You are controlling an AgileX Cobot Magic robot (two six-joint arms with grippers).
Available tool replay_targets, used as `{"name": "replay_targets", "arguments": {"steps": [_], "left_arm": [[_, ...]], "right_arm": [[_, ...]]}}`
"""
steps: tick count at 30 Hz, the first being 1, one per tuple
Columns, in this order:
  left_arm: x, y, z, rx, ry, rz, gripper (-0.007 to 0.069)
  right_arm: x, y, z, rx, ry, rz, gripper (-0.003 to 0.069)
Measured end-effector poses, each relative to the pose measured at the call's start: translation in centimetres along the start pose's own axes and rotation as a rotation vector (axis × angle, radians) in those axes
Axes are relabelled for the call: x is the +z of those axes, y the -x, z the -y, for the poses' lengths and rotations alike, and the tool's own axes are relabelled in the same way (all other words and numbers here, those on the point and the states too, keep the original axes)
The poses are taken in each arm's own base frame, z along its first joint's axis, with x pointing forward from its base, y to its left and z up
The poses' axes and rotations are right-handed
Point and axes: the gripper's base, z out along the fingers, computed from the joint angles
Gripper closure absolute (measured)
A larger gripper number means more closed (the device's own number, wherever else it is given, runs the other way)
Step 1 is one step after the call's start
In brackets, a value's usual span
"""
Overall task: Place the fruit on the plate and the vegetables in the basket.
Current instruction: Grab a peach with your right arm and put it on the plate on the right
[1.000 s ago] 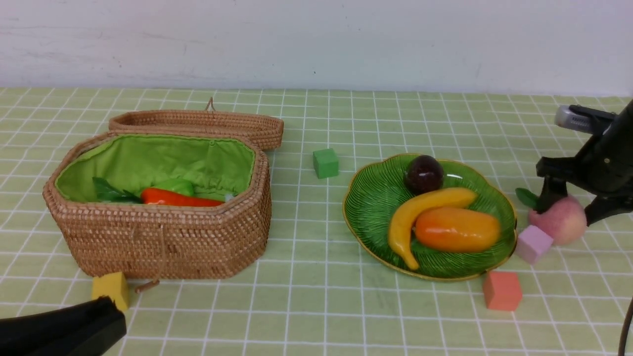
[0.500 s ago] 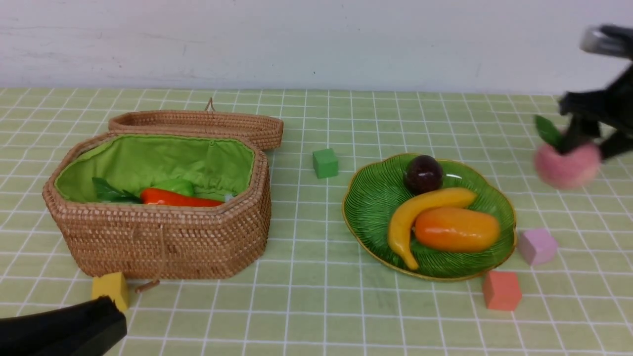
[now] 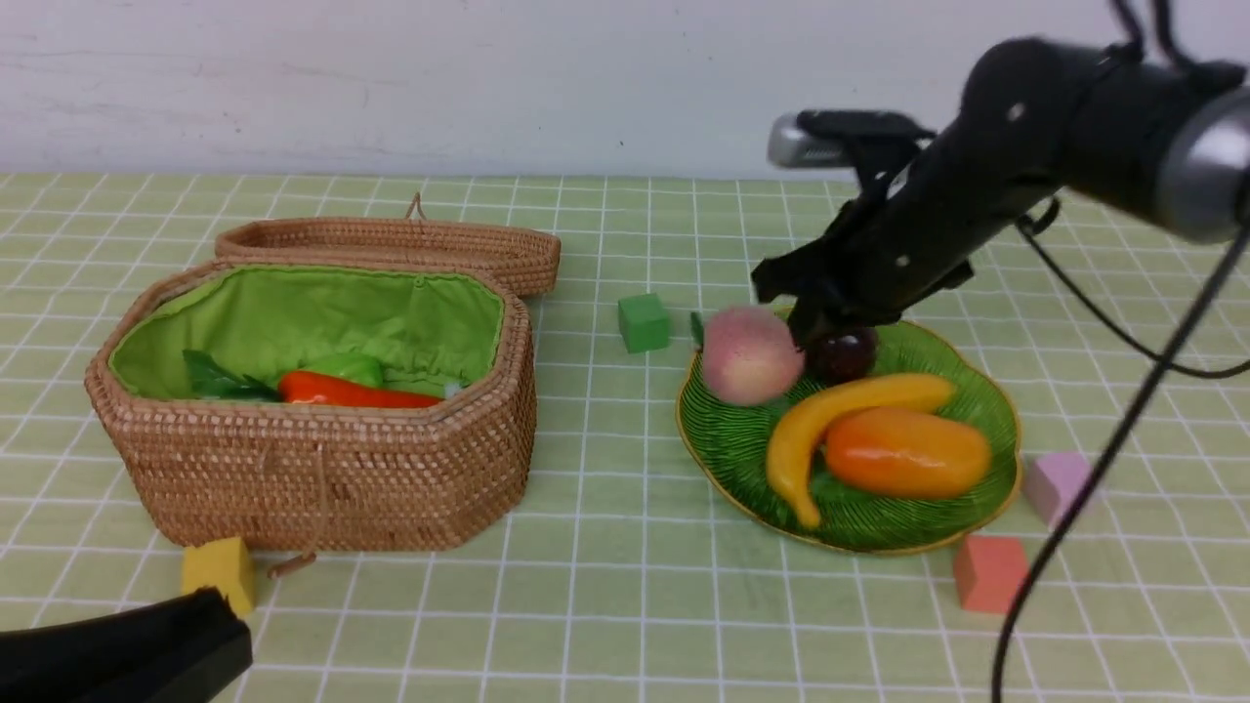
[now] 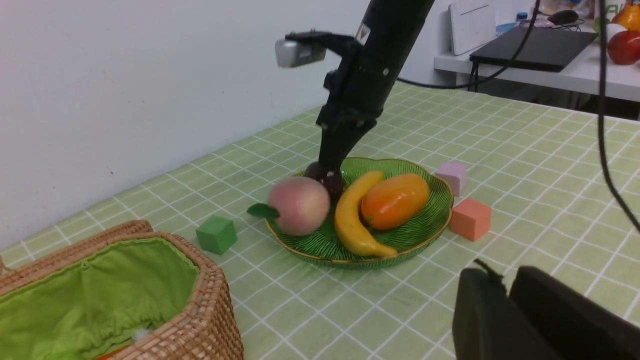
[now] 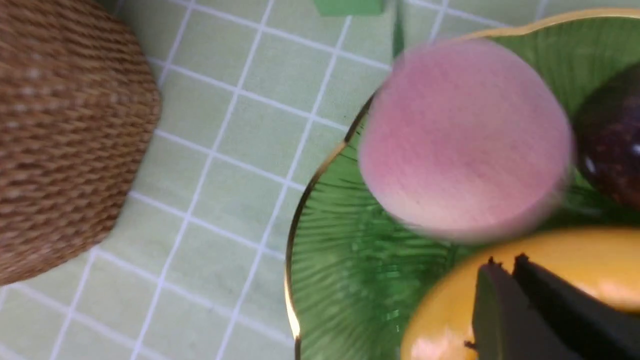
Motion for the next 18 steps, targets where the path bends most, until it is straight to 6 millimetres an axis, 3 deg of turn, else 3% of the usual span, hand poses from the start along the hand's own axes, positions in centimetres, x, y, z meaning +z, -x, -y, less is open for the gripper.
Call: {"name": "replay_targets", "arguments": {"steps": [4,10,13,18], "left_arm": [[0.0,0.0,0.0,0.001,-0.001,-0.001,0.055],[0.0,0.0,0.0,0.001,-0.002,-0.001,0.0549],[0.0,0.0,0.0,0.002,-0.002,-0.001,0.0549],[0.0,0.0,0.0,0.002,-0.002,-0.001,0.0549]], "right_arm": [[1.1,-0.1,0.1,0.002,-0.003,-0.002,0.0575],[1.4,-0.3,0.2,-0.005,-0.011,-0.023,0.0382],[0.2,-0.3,-0.1,-0.012,-0.007,-0.027,0.031],[-5.1,-0.4,-1.0,-0.058,-0.018,-0.033,0.0295]]}}
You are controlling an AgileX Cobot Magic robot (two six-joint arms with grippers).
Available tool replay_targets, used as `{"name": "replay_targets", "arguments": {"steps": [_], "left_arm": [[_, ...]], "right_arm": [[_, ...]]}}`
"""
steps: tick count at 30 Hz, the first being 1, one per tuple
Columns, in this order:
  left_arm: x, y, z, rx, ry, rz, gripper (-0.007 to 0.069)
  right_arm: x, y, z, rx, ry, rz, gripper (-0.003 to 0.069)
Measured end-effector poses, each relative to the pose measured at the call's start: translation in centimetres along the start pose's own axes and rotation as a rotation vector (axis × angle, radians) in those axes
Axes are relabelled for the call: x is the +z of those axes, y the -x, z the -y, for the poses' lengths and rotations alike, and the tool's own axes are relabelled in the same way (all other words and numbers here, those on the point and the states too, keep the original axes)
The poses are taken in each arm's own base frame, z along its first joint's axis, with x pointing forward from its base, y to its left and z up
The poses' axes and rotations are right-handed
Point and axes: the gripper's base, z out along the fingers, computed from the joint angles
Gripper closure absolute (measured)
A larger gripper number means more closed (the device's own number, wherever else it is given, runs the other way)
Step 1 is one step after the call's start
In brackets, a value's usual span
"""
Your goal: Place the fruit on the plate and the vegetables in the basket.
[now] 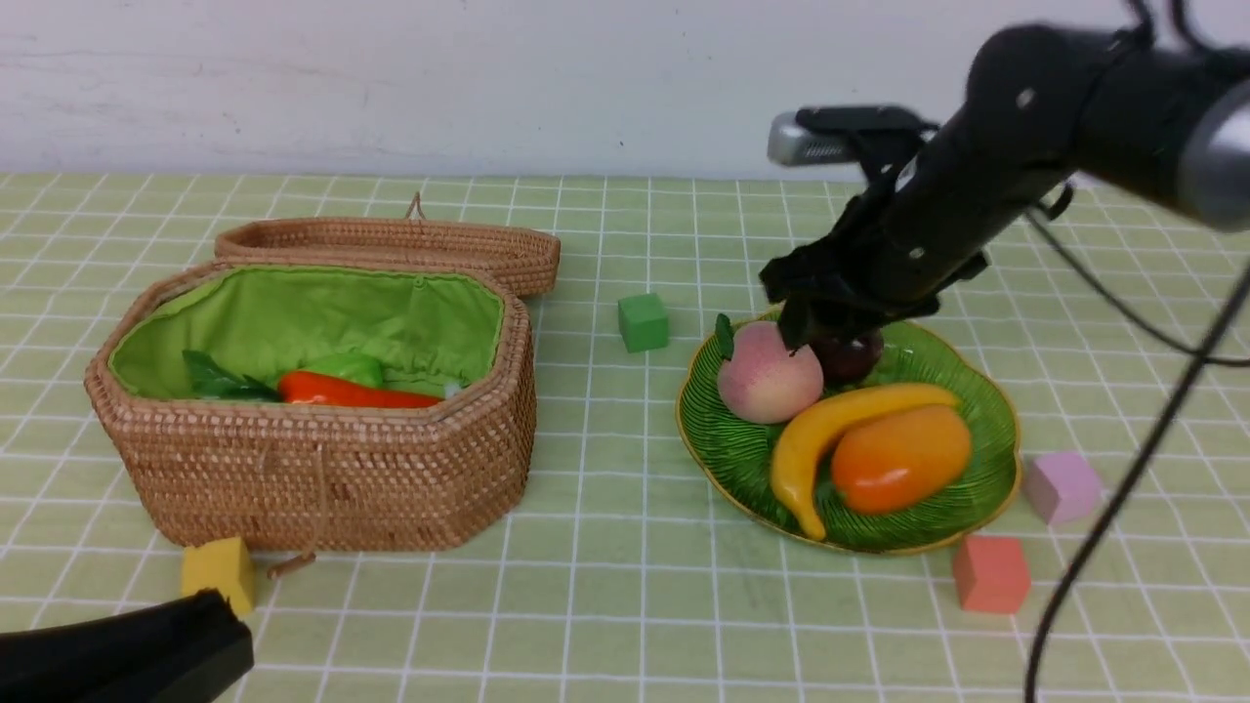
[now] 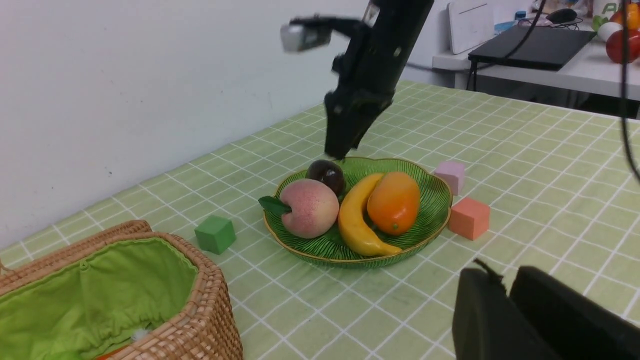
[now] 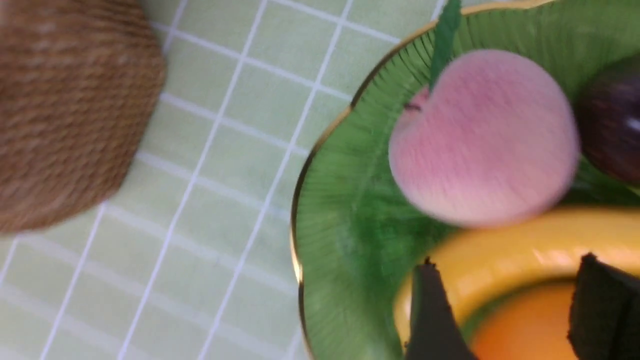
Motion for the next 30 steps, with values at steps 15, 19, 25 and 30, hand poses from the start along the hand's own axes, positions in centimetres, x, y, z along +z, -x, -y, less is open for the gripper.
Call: {"name": "replay_targets", "arguments": {"steps": [15,19,25,30], "left_arm": [[-0.1,0.1,0.0,-0.139,0.005,0.01,0.0561],[-0.2,0.1,0.0,-0.172,0.004,0.011,0.0634],[-1.7,-0.1,0.8,-0.152,-0.02,0.081,0.0638],[-2.2,-1.1,0.8,-0.151,0.008,0.117,0.0638]], "right_arm": [[-17.1,-9.8,-0.8,0.039,-0.169,0.021,0.0678],[-19.8,-14.8,-0.8,0.101,-0.163,0.062,0.0676],[-21.9,-23.0,-0.5,0.183,-0.148,0.136,0.0668],[-22.4,-28.4,-0.1,0.232,-0.132,0.2,0.0666]]}}
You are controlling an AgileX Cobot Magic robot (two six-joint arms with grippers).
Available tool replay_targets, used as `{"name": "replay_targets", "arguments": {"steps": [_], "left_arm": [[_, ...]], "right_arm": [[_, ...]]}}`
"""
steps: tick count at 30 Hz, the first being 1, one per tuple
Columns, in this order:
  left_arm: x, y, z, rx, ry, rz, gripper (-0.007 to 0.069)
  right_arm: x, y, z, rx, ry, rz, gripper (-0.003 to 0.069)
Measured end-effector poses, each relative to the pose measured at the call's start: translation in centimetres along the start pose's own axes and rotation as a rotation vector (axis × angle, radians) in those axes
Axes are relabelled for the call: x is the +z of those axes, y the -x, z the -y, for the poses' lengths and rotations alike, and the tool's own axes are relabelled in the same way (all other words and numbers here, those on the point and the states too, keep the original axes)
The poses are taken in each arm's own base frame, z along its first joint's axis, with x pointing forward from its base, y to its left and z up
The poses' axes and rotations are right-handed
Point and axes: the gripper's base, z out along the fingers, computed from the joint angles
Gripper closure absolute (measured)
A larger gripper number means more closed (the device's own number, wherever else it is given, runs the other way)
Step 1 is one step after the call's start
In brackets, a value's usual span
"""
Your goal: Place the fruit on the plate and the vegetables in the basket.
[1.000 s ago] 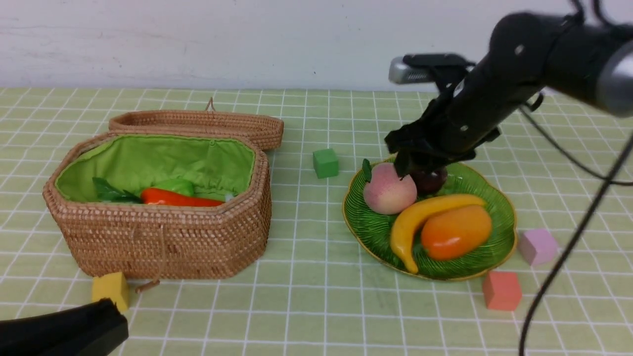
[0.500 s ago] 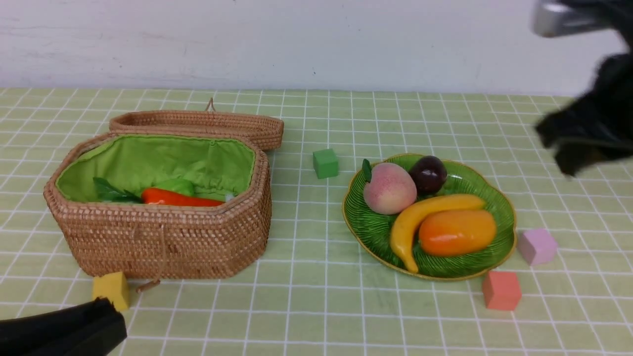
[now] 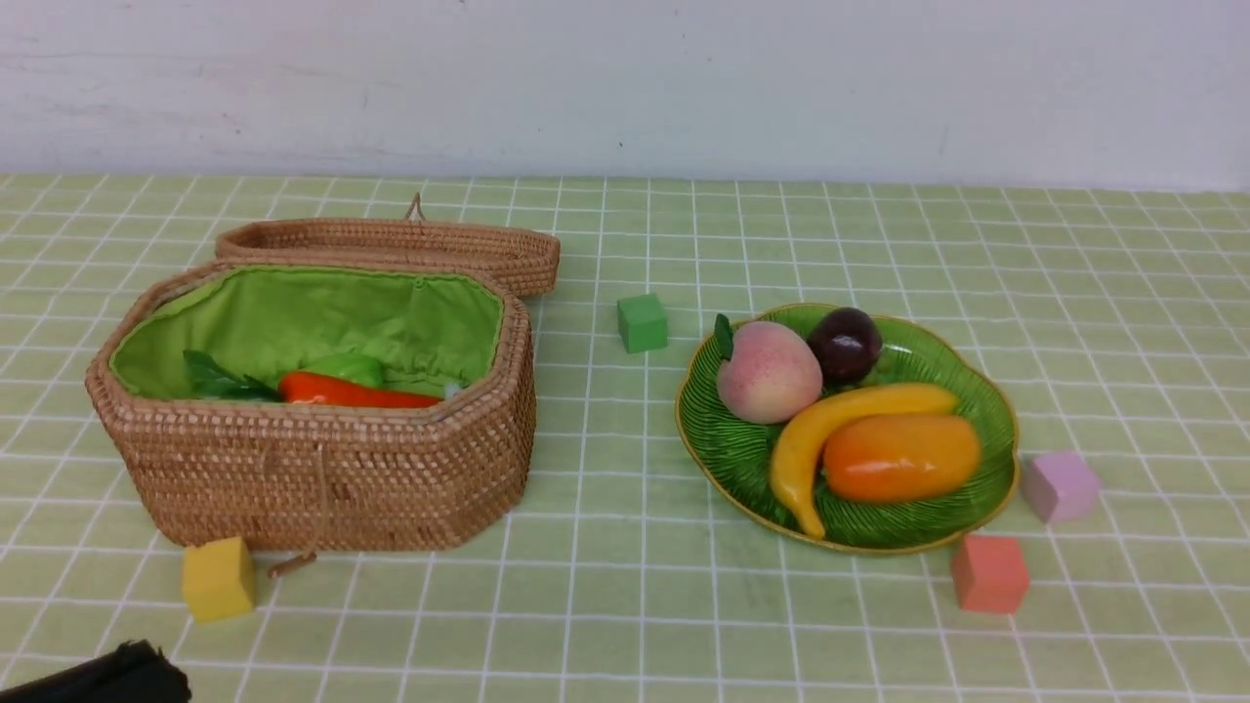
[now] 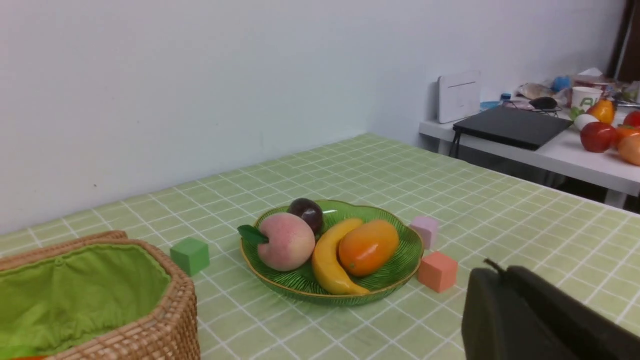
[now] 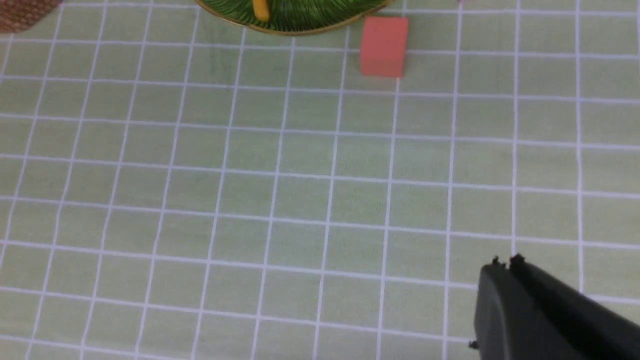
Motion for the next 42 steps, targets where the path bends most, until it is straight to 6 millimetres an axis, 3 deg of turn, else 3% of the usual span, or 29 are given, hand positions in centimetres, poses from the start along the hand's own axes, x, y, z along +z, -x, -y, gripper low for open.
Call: {"name": "replay_targets", "arguments": {"steps": [4,8,25,29,33,37,42], "left_arm": [[0.0,-0.3,0.0,-0.003,0.0,-0.007,0.0638],[0.0,-0.3,0.0,-0.003,0.0,-0.007,0.0638],[0.0,-0.3,0.0,-0.003,0.0,-0.007,0.0638],[0.0,-0.3,0.0,-0.003,0.001,-0.007,0.0638],[0.0,-0.3,0.0,-0.003,0.001,-0.007,0.0638],[0.0,-0.3,0.0,-0.003,0.001,-0.007,0.0638],[0.0,-0.3,0.0,-0.003,0.001,-0.007,0.0638]], "right_arm": [[0.2,-2.5,0.9,0.012,0.0,0.025,0.0661],[0.5,-3.4,1.3,0.011,0.004,0.05,0.0658],[0.5,-3.7,1.6,0.008,-0.008,0.06,0.0651],[0.6,-3.9,2.4,0.03,-0.08,0.199,0.0659],[2.5,-5.0,2.8,-0.038,-0.095,0.383,0.0678],[7.1,-7.7,3.9,-0.134,-0.132,0.526,0.0679],[12.2,-10.7,5.2,-0.084,-0.109,0.599,0.0679]]}}
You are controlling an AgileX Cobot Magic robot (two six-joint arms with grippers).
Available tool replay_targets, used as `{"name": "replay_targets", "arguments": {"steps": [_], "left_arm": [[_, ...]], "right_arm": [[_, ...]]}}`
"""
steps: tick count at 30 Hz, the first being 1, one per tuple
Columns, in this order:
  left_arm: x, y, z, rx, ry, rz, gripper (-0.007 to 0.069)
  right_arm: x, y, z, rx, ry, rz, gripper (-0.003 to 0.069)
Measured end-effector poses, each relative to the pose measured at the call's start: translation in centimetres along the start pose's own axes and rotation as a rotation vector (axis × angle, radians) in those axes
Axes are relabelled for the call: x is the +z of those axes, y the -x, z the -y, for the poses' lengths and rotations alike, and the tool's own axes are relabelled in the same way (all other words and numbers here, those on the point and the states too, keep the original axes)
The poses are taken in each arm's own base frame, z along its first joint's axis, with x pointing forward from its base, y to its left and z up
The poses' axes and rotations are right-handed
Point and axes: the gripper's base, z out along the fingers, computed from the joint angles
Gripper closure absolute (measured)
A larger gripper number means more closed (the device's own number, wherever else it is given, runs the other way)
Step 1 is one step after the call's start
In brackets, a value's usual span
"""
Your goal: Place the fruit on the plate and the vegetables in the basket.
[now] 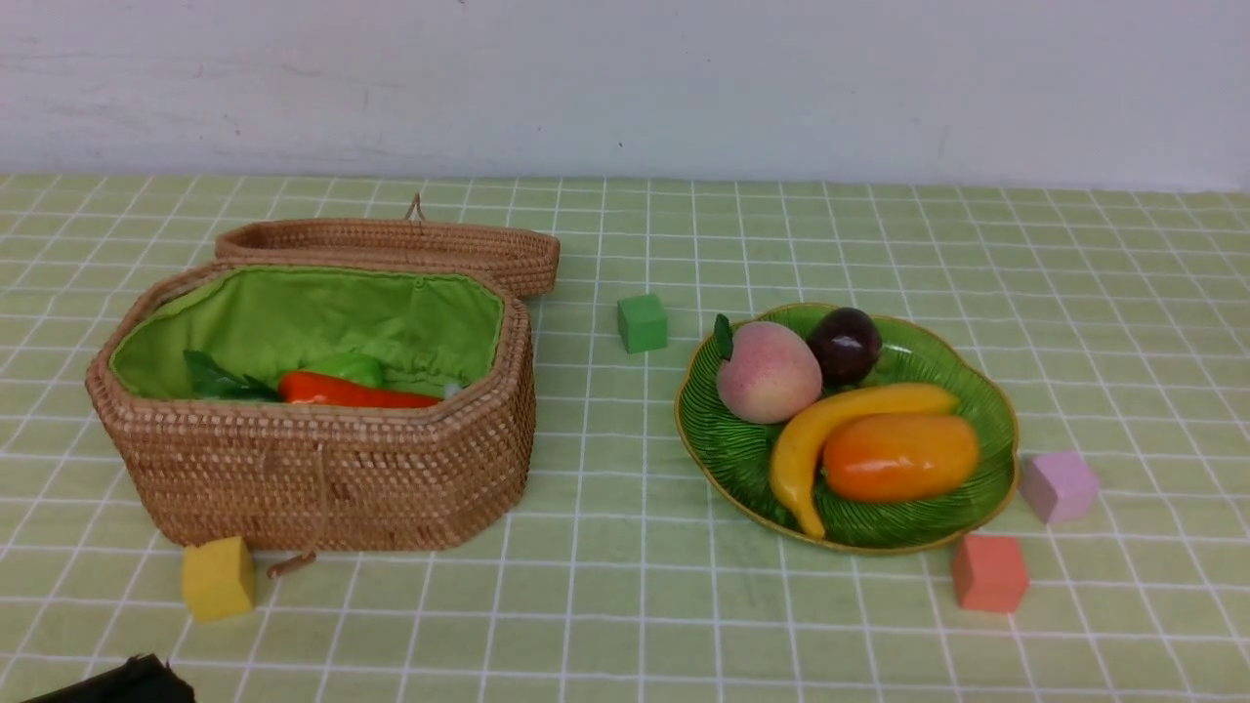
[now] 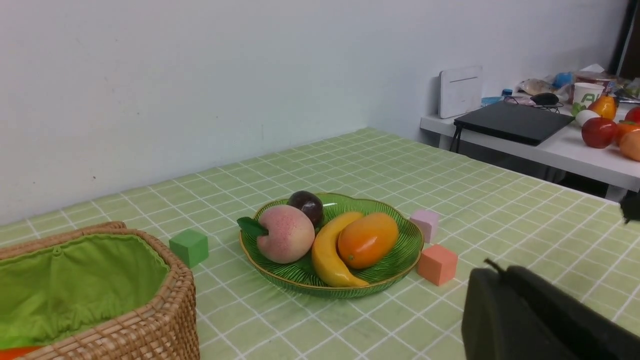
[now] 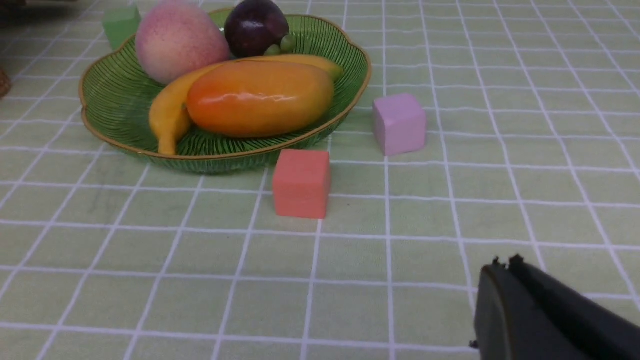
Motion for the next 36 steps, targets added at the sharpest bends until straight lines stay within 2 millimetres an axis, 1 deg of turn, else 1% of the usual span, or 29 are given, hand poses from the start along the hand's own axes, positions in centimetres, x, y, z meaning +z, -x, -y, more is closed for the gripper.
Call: {"name": "replay_targets", "arguments": {"steps": [1,2,32,36], "left_arm": [[0.0,0.0,0.0,0.0,0.0,0.0,0.0638],[-0.01,0.01,0.0,-0.002,0.0,0.002,0.0638],[0.0,-0.02,-0.01,-0.006,0.0,0.003,0.0627],[0.04,0.05,-0.33,-0.01,0.033,0.026,0.0627]], "right_arm": [[0.06,-0.17,0.02,0.002,0.0,0.0,0.0679],[0.35,-0.98,0.13,-0.003,-0.004,-0.02,0.0679],[0.36,-0.97,0.22,-0.006,-0.017,-0.012,0.0671],[0.36,-0.97,0.22,-0.005,-0.017,-0.012,0.0669]]}}
